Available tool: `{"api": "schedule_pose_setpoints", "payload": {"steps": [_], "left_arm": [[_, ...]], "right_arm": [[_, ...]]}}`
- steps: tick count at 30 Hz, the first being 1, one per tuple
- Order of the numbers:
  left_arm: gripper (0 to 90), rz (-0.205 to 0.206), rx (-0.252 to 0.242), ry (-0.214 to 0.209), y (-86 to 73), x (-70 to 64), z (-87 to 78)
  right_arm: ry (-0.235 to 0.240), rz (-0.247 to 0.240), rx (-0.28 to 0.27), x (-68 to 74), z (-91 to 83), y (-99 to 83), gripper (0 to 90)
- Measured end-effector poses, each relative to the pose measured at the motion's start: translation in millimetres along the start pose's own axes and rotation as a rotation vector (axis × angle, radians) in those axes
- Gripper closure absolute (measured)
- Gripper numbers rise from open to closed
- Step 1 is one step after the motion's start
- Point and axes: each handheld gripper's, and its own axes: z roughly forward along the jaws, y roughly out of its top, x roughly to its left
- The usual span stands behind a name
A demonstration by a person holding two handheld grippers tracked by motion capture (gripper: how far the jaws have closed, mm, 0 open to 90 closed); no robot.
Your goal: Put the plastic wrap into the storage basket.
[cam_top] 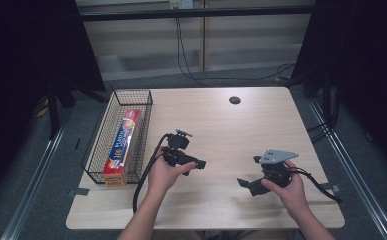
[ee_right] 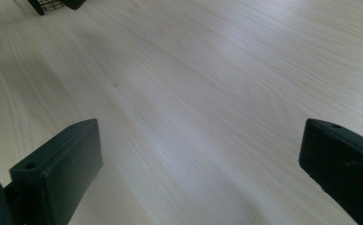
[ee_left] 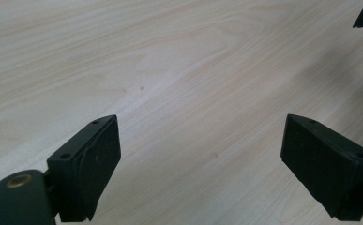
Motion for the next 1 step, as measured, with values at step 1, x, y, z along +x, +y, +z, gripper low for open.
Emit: {"api": "schedule_pose_setpoints", "payload": {"steps": [1], "left_arm": [[12.1,0.006,0.006,0.008,-0.7,0.1,1.7]], "right_arm": [[-0.007,-0.002,0.001,0.2,-0.1,-0.1,0.0]]}}
